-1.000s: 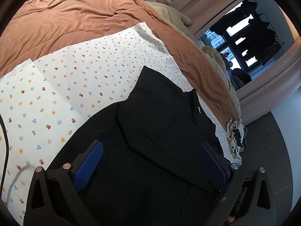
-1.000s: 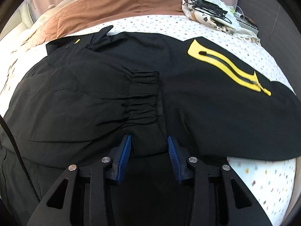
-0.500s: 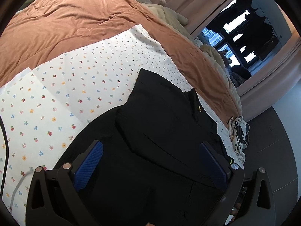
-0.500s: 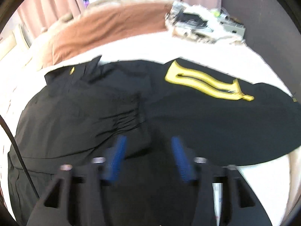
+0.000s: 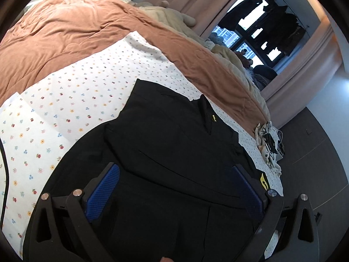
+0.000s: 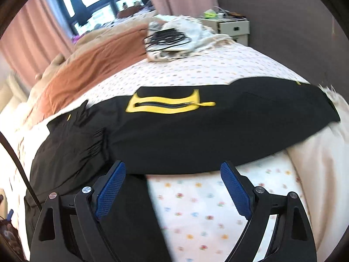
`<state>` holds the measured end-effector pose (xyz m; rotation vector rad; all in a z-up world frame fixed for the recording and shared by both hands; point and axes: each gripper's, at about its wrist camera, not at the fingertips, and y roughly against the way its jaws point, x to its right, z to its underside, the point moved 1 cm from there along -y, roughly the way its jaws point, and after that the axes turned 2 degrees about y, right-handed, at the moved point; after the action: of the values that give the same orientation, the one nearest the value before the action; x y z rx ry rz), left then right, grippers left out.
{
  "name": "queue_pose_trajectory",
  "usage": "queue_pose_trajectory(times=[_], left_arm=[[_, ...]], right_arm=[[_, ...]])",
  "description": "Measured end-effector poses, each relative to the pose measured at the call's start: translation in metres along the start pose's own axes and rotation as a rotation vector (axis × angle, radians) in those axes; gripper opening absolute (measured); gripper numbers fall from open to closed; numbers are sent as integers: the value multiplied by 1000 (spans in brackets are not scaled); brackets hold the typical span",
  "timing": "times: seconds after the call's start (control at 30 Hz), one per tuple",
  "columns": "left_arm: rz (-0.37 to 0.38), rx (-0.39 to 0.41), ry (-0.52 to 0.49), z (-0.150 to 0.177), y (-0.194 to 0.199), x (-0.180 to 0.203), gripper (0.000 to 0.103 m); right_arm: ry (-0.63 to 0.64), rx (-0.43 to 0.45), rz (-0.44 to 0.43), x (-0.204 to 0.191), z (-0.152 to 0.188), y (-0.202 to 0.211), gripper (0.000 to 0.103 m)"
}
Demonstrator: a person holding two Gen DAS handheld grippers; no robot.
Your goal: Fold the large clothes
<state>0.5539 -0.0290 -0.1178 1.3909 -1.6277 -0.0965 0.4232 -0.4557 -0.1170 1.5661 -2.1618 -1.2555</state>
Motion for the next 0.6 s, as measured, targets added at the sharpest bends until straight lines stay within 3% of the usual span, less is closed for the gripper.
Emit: queue_pose_trajectory(times=[0.3,0.43,0.6], left_arm=[[-17,-2,-60,16,-10,17,103],[-39,-14,-75,23,-17,23,103],[-34,-45,-36,29,-26,21,103]], right_arm=[[-163,2,-25,62,14,-21,87],[-185,-15,-50,74,13,-41,71],[-231,15,-59,83,9,-62,65]])
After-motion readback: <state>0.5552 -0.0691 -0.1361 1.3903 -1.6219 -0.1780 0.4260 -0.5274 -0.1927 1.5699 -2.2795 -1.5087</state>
